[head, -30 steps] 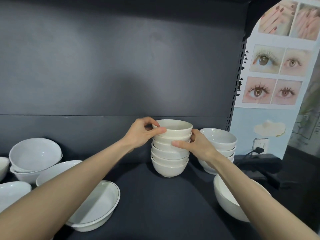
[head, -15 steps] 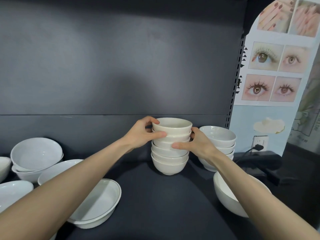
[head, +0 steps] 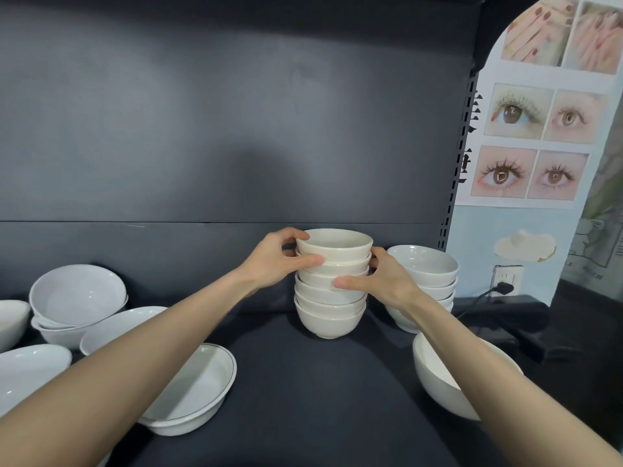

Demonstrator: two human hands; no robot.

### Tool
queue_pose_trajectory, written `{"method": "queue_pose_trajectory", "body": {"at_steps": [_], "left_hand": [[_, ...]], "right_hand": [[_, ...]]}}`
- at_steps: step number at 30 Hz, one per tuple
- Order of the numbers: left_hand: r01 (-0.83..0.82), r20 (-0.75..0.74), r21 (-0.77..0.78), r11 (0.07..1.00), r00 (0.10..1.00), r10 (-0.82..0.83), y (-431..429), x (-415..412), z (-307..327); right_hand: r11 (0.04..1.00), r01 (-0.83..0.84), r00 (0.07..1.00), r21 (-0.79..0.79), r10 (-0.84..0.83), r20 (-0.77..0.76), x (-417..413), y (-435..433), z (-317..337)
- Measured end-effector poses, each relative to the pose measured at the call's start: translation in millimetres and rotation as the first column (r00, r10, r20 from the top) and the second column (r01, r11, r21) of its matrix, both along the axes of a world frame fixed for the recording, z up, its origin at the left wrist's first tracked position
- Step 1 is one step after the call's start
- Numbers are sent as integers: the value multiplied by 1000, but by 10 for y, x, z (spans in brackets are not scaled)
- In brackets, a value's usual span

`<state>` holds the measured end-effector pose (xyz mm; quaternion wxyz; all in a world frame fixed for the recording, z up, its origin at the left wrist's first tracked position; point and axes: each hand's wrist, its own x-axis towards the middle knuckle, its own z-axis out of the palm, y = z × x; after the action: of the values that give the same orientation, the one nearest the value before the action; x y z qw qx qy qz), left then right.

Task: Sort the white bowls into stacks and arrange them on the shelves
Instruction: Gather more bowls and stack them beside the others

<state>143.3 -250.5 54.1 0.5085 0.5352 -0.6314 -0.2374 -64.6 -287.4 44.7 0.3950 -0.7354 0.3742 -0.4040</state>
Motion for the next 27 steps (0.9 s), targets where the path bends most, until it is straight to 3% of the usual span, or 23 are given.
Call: {"method": "queue_pose_trajectory", "body": {"at_steps": [6, 19, 27], "left_hand": [[-26, 45, 6, 1000, 999, 26, -2, -14, 32], [-188, 125, -71, 980, 973, 196, 89, -70, -2], [-316, 433, -105, 943, 839, 330, 385, -169, 227]], "right_hand": [[999, -33, 999, 1, 33, -33, -51, -31, -8], [993, 81, 981, -84, -94, -169, -49, -54, 9], [964, 166, 925, -209, -226, -307, -112, 56, 181]]}}
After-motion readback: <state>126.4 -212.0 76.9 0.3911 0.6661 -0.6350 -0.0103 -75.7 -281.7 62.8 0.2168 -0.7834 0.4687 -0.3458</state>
